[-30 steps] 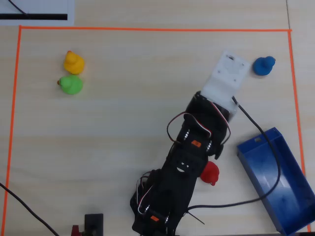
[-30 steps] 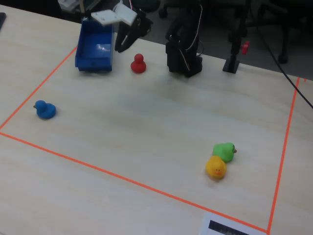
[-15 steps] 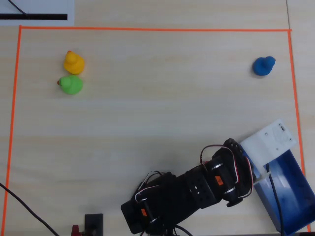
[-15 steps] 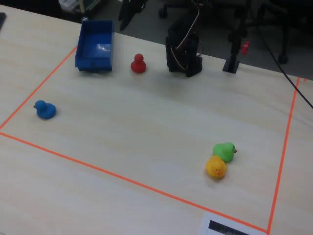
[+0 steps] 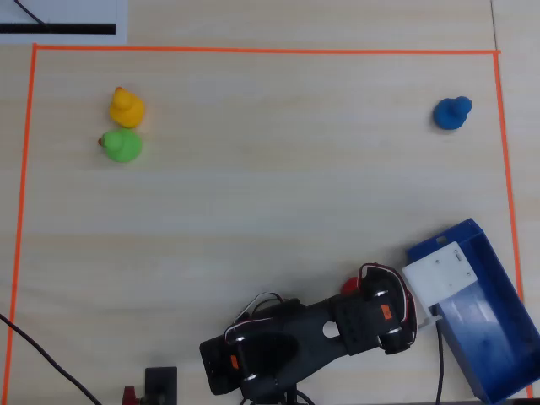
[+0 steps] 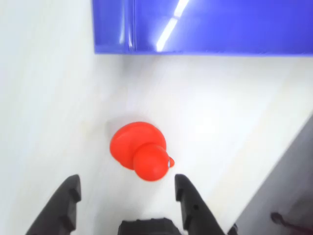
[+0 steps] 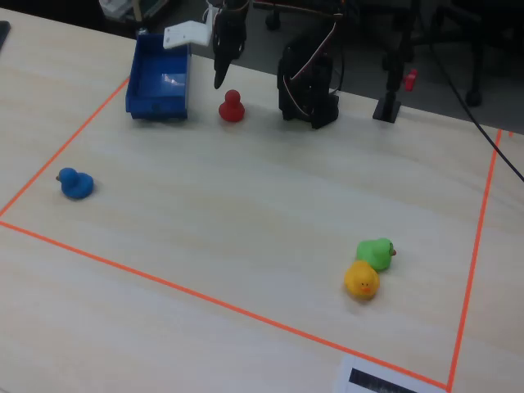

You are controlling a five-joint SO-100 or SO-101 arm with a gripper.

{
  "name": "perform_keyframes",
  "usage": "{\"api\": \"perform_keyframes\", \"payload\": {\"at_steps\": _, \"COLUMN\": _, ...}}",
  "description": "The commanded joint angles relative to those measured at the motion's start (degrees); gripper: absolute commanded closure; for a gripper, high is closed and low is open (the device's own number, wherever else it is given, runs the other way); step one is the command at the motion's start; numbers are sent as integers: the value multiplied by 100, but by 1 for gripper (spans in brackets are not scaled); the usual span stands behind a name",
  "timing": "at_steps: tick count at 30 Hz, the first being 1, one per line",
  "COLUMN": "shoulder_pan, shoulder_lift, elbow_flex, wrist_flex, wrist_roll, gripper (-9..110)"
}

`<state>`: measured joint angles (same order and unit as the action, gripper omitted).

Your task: Grasp red duck and put it into box.

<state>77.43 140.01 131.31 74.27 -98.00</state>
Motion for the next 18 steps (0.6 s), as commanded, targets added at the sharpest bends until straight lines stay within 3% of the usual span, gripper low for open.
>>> {"api": "perform_keyframes", "payload": {"at_steps": 1, "shoulder_pan": 105, "shoulder_lift": 105, "elbow_flex": 334, "wrist_flex": -308, "wrist_roll": -44, "gripper": 75}}
{"api": "perform_keyframes", "payload": {"at_steps": 18, "shoulder_pan": 659, "shoulder_lift": 334, "elbow_flex": 1784, "wrist_flex": -1424, "wrist_roll": -510, "gripper": 75}}
